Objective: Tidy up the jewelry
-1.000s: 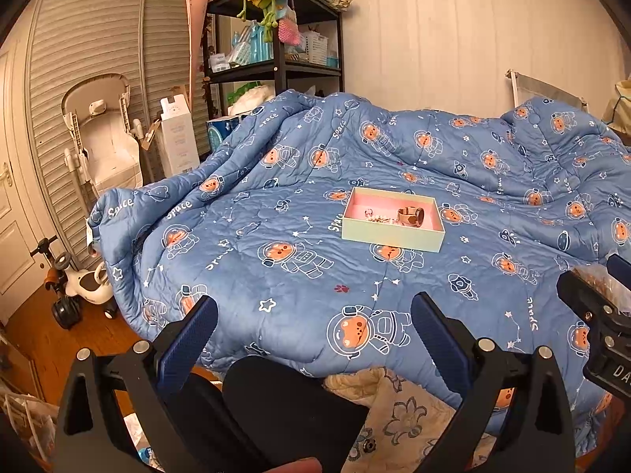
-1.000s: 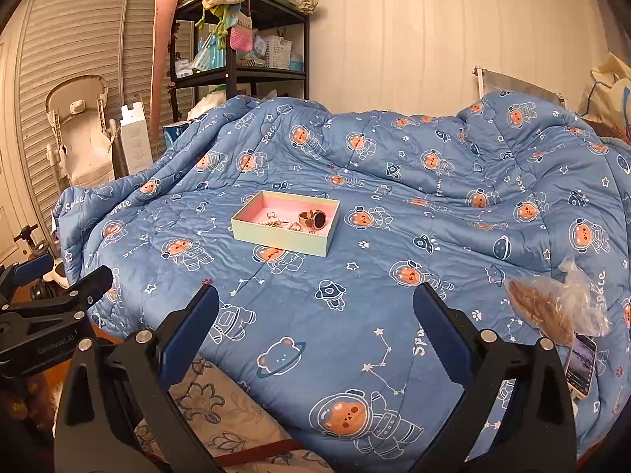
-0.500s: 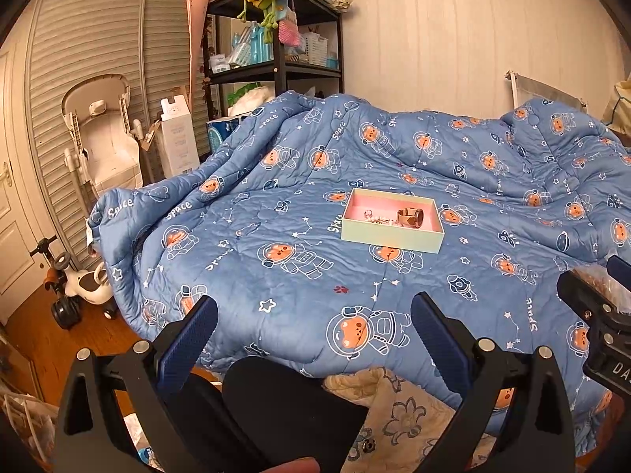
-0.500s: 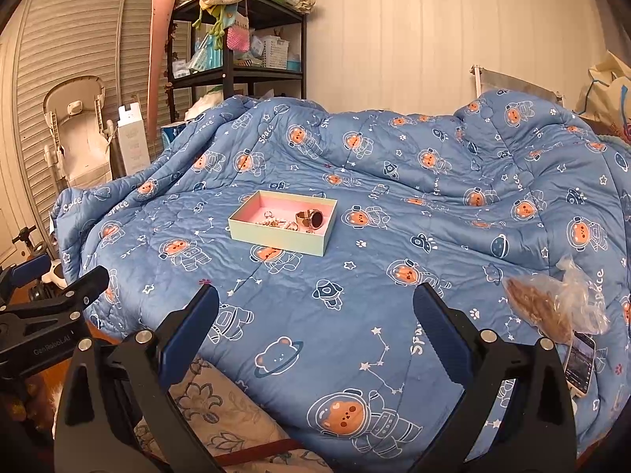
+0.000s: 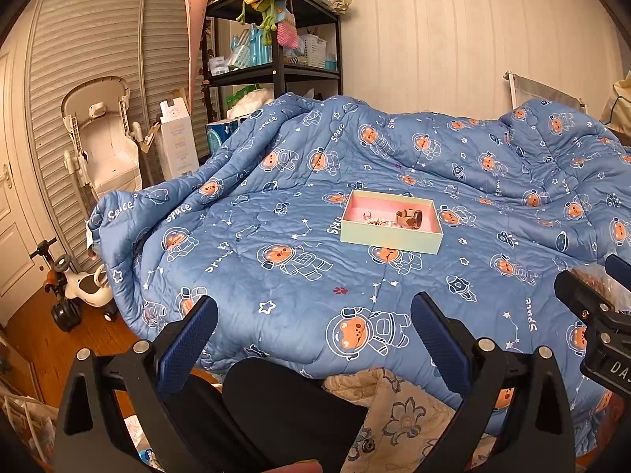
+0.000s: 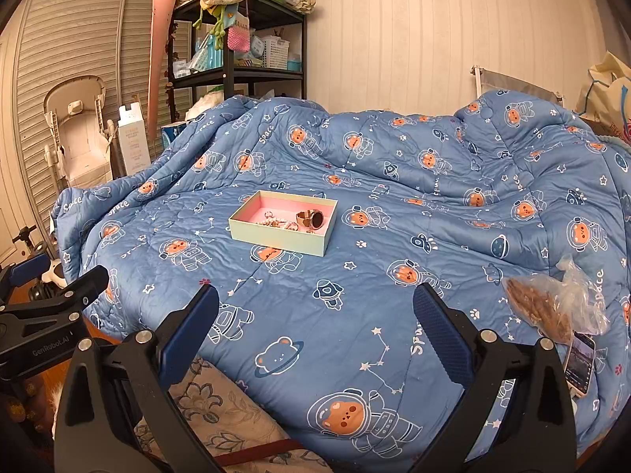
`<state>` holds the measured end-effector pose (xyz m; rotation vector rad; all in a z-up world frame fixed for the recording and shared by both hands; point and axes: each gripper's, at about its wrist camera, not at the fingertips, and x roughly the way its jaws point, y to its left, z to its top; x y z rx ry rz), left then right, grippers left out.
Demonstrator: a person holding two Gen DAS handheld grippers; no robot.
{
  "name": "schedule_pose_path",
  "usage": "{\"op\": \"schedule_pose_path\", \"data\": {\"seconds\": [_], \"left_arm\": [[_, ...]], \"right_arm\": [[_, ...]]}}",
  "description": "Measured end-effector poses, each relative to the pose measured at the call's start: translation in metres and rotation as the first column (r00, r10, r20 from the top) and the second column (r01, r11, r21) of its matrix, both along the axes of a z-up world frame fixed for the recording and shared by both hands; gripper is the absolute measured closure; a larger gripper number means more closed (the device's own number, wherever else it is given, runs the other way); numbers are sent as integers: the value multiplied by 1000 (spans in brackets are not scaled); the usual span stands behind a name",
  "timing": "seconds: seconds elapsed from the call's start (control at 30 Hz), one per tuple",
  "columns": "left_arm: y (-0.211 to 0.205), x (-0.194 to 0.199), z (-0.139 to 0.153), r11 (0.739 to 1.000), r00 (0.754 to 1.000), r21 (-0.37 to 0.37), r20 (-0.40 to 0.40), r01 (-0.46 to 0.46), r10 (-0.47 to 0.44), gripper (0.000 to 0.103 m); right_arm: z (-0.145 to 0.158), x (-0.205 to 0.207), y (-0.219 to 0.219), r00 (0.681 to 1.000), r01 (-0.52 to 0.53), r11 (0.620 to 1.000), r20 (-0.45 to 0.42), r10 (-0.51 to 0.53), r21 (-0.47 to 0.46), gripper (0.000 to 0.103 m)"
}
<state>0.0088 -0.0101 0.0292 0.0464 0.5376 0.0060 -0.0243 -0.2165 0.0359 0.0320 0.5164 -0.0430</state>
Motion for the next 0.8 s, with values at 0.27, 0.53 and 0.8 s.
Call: {"op": "schedule_pose_path", "data": {"seconds": [0.27, 0.53, 0.8], "left_arm": [[-2, -1, 0, 1000, 1000, 0, 2, 3, -3, 7], [-2, -1, 0, 1000, 1000, 1, 2, 3, -3, 7], [-3, -1, 1, 1000, 1000, -2, 2, 6, -6, 7]], "right_arm": [[0, 0, 1, 1000, -2, 1000, 0, 2, -2, 6], [0, 0, 1, 1000, -2, 1000, 0, 2, -2, 6], [0, 0, 2, 1000, -2, 1000, -2, 2, -3, 6]]}}
